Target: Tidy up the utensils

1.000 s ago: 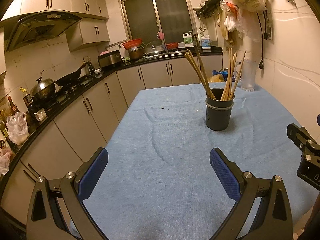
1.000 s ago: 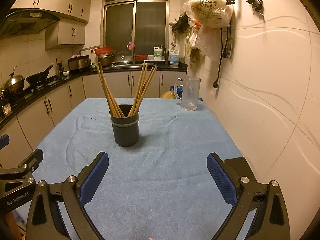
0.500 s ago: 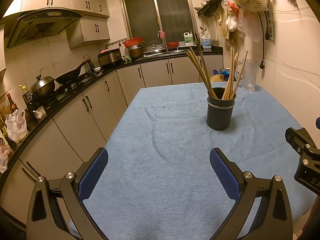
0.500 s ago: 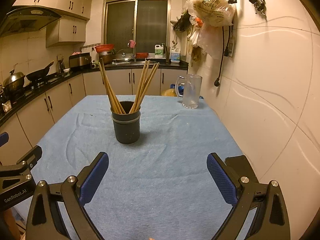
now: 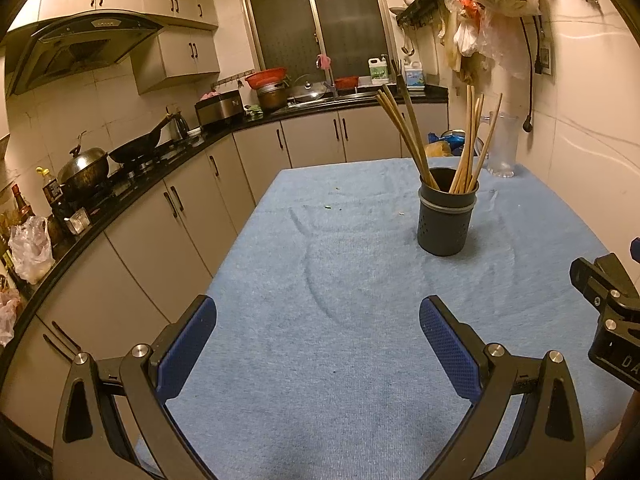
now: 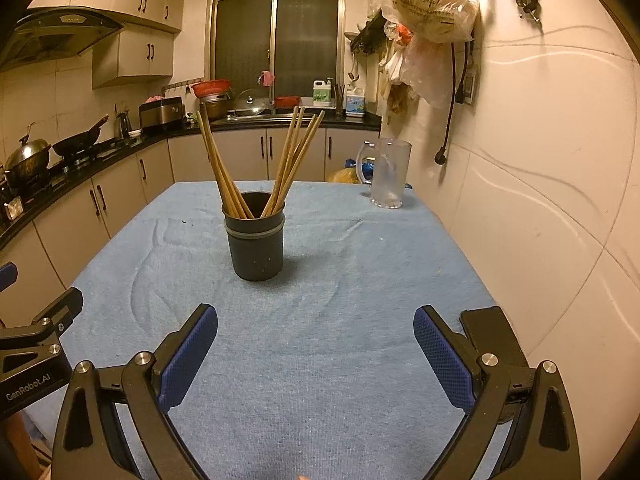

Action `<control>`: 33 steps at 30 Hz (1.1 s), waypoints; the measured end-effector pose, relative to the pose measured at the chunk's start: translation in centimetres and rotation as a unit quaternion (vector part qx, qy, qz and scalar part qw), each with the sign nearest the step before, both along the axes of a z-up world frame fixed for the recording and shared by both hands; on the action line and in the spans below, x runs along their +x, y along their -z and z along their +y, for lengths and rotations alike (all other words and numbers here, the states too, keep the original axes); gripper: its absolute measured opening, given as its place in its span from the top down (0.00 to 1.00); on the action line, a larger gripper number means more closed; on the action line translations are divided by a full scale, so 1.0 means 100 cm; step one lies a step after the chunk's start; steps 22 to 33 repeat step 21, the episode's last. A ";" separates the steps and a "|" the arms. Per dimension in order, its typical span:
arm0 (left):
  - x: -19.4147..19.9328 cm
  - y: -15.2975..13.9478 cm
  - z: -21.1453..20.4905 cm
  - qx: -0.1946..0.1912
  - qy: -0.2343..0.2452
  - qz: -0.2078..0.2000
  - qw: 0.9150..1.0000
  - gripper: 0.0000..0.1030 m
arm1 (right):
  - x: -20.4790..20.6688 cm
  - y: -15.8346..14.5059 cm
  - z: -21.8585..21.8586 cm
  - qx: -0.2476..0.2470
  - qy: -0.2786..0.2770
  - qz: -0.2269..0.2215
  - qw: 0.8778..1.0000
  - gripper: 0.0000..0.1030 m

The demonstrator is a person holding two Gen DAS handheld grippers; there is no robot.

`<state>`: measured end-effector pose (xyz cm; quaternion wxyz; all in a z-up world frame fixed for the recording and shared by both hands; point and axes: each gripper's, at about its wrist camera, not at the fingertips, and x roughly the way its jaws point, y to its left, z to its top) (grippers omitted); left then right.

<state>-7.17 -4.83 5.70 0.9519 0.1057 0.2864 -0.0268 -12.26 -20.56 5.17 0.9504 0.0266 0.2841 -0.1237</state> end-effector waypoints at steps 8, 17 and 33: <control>0.003 0.002 -0.001 0.001 0.003 0.005 1.000 0.02 | 0.005 0.003 0.001 0.001 -0.004 0.008 1.000 0.03; 0.015 0.011 -0.003 -0.005 0.013 0.027 1.000 0.02 | 0.016 0.013 -0.005 0.008 -0.002 0.025 1.000 0.02; 0.038 0.028 0.009 -0.022 -0.005 0.063 0.998 0.02 | 0.031 0.031 -0.022 0.021 0.000 0.049 0.999 0.00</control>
